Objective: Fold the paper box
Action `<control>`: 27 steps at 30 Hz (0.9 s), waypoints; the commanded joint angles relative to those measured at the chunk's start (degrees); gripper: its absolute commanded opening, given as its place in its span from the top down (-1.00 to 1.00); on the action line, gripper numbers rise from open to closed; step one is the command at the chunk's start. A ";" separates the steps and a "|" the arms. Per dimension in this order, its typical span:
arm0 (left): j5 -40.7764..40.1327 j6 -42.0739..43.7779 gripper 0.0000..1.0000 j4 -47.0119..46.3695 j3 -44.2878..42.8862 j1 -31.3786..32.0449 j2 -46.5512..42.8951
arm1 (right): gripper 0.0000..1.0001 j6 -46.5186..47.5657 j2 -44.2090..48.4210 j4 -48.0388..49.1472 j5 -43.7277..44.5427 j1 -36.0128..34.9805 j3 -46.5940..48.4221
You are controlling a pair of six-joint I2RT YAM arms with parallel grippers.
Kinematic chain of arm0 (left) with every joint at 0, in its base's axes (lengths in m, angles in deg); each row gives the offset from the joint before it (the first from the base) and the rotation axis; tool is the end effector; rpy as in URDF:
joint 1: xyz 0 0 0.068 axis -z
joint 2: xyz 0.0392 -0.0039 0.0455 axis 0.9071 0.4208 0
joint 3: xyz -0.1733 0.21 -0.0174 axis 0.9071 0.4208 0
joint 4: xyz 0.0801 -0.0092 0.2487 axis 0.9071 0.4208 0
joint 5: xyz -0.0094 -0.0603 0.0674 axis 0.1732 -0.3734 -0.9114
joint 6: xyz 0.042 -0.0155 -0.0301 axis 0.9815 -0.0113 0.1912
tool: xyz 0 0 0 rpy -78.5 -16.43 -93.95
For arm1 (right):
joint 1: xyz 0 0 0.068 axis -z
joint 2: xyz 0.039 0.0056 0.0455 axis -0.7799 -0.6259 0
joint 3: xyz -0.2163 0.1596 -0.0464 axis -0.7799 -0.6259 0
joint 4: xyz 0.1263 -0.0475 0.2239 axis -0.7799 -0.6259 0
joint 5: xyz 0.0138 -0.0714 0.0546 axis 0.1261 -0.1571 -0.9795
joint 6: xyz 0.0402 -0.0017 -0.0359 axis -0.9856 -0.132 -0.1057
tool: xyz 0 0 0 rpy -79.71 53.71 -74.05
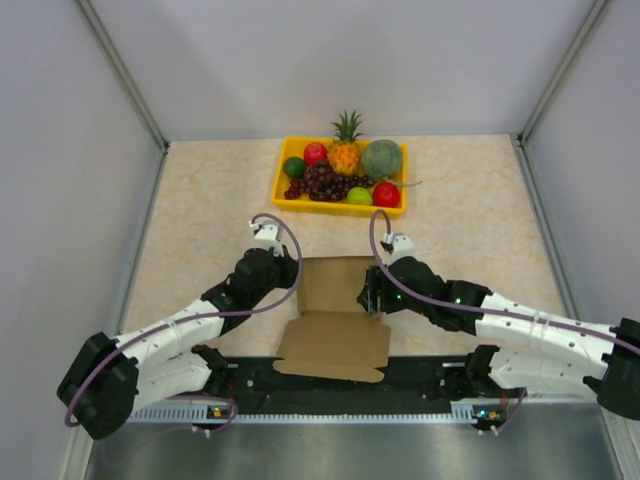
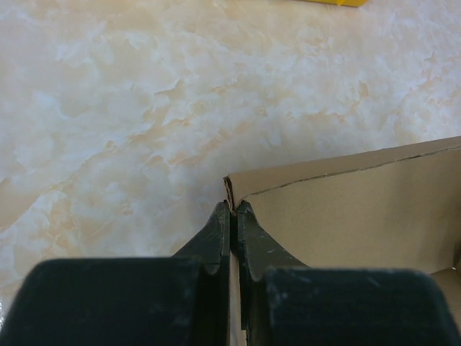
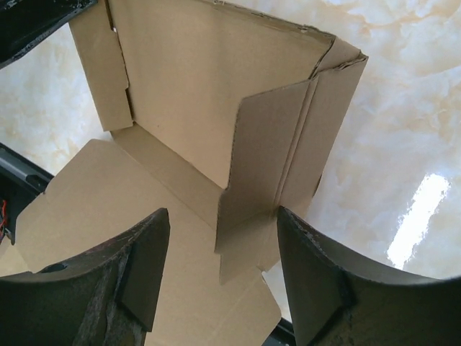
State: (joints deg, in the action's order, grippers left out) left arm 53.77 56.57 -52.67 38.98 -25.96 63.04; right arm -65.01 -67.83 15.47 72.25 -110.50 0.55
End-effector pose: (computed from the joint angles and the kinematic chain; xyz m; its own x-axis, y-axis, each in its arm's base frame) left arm 0.1728 -0.1339 0.2013 -0.5358 -0.1698 -0.8271 0.3014 0.8766 -0.3752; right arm 0.1165 0.1789 0.2460 -0.7230 -0.0180 -0.6906 -0.3665 0.8574 0.3614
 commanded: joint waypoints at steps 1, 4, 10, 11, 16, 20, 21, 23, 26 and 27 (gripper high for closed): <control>6.27 -0.71 1.00 -4.17 -0.45 1.01 -0.64 | -0.22 0.15 4.18 12.59 -5.54 2.20 -3.40; 6.36 -0.62 1.00 -4.61 -0.09 1.10 -2.04 | -0.23 1.12 7.87 17.33 -7.29 3.69 -7.35; 7.76 -1.24 1.00 -5.76 1.14 1.01 -3.10 | -0.29 4.72 14.19 25.24 -15.28 6.59 -12.98; 8.03 -1.41 1.00 -5.84 1.22 1.10 -2.93 | -0.30 4.64 14.73 25.95 -15.82 7.29 -14.12; 10.84 -2.73 1.00 -8.13 2.45 1.10 -2.93 | -0.07 1.92 15.70 33.41 -20.56 9.23 -18.52; 11.37 -3.00 1.00 -8.39 2.72 1.10 -3.02 | 0.06 0.59 15.35 36.06 -20.31 9.67 -19.84; 11.54 -3.00 1.00 -8.48 2.72 1.10 -3.19 | 0.07 0.60 15.44 36.15 -20.13 9.59 -19.84; 11.81 -3.00 1.00 -8.48 2.72 1.01 -3.45 | 0.11 0.68 15.61 35.28 -18.47 9.76 -19.76; 11.90 -3.00 1.00 -8.48 2.89 1.10 -3.89 | 0.17 1.65 15.79 33.87 -17.50 9.76 -19.75; 11.90 -3.00 1.00 -8.48 2.98 1.10 -3.98 | 0.20 2.08 15.79 33.69 -17.41 9.76 -19.75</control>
State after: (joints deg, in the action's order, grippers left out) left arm 55.98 56.17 -55.62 41.93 -26.09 61.18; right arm -63.46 -52.62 41.74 54.13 -101.21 -20.47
